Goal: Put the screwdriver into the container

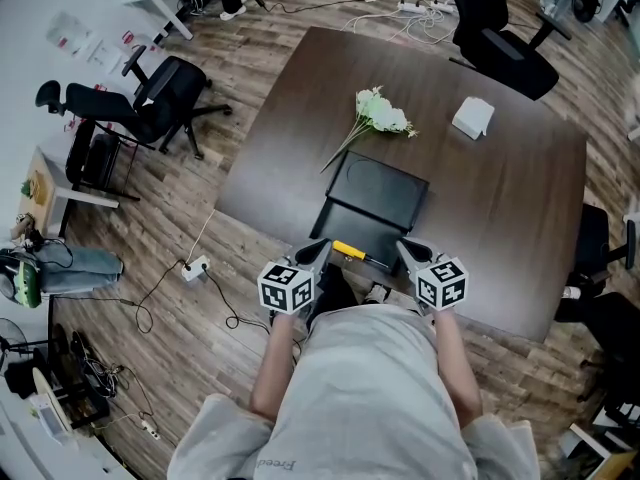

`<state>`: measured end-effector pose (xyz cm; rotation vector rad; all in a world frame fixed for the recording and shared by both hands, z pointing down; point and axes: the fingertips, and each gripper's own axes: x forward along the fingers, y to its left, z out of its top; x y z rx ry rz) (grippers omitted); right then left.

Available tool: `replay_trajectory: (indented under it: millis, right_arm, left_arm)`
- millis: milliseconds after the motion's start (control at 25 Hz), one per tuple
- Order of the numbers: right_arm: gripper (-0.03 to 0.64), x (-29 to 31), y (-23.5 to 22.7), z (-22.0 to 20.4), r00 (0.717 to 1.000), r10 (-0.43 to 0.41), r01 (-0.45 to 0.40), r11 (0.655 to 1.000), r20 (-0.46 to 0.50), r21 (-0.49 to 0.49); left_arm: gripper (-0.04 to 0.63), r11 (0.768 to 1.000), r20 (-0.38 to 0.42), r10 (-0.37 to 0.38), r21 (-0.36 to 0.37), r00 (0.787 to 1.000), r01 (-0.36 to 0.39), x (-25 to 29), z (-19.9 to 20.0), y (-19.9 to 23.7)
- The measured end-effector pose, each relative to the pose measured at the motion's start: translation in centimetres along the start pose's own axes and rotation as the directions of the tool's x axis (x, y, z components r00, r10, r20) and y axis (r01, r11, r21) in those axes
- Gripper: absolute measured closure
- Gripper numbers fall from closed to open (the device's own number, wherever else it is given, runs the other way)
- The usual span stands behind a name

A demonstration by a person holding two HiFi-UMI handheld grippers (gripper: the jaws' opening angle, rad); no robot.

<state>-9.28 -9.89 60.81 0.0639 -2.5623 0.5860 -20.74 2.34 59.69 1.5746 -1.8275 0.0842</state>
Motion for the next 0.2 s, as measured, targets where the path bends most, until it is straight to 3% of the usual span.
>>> replay_trajectory:
  millis: [200]
  right_arm:
    - [0.615,0.00,-0.09,-0.34,1.000,0.001,-0.001,1.000,-0.009,0.000]
  left_arm:
    - [0.541,1.000,-0.002,-0.010,0.000,1.000,0.010,0.24,-0.24,-0.34]
